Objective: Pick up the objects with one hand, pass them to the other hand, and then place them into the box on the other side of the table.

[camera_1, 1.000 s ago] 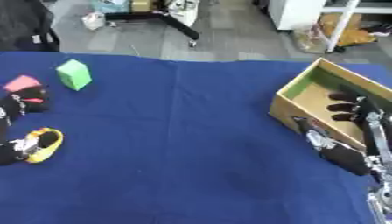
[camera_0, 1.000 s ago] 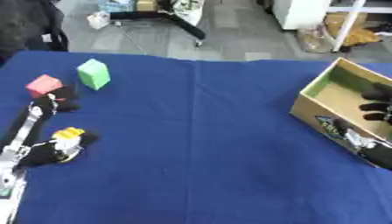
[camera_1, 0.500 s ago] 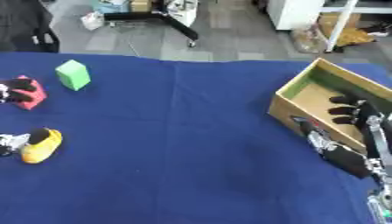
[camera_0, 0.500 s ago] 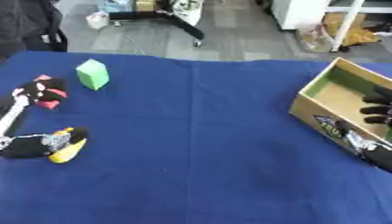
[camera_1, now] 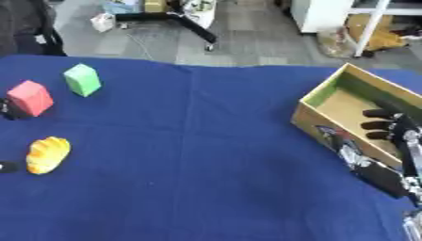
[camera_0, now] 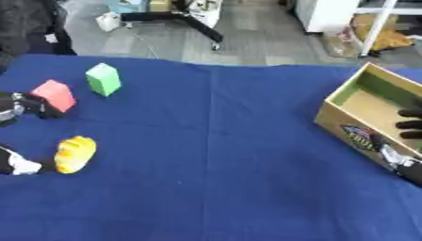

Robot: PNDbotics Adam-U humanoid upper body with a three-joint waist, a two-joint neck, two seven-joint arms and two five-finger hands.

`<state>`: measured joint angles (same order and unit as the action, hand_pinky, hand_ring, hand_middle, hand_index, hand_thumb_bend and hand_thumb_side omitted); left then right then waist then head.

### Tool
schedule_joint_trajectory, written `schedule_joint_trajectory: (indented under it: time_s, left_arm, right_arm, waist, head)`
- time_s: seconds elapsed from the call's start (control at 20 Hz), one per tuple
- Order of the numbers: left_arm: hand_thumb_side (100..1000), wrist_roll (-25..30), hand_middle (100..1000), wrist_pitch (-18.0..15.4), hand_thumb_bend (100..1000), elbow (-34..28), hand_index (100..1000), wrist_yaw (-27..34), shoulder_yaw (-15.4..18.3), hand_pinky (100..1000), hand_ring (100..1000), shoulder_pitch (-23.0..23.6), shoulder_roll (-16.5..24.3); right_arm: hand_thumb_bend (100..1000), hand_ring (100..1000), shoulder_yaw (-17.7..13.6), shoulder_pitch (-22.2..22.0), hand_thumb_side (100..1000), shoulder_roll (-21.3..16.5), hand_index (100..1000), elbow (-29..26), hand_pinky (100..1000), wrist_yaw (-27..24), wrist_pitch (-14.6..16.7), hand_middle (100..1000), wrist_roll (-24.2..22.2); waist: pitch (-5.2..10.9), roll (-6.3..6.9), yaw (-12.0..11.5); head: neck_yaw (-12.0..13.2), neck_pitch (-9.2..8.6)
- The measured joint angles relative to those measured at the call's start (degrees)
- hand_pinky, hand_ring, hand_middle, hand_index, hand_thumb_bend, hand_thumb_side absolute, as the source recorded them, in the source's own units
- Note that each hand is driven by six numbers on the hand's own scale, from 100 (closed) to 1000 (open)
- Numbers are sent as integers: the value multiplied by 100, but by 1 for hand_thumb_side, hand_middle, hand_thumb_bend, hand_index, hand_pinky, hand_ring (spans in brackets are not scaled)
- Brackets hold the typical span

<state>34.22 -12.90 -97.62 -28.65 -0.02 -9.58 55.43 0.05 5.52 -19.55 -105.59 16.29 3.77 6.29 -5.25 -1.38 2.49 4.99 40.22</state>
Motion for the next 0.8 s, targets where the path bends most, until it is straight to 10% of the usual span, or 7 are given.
schedule_joint_trajectory:
  time_s: [0.8]
  left_arm:
    - [330, 360, 743, -152, 427, 1227, 865, -1403, -657, 812, 758, -773, -303]
  right_arm:
    - [454, 707, 7, 0, 343, -1, 925, 0, 669, -46, -7, 731, -4]
  waist:
    - [1, 0, 36]
  head:
    - [64, 2]
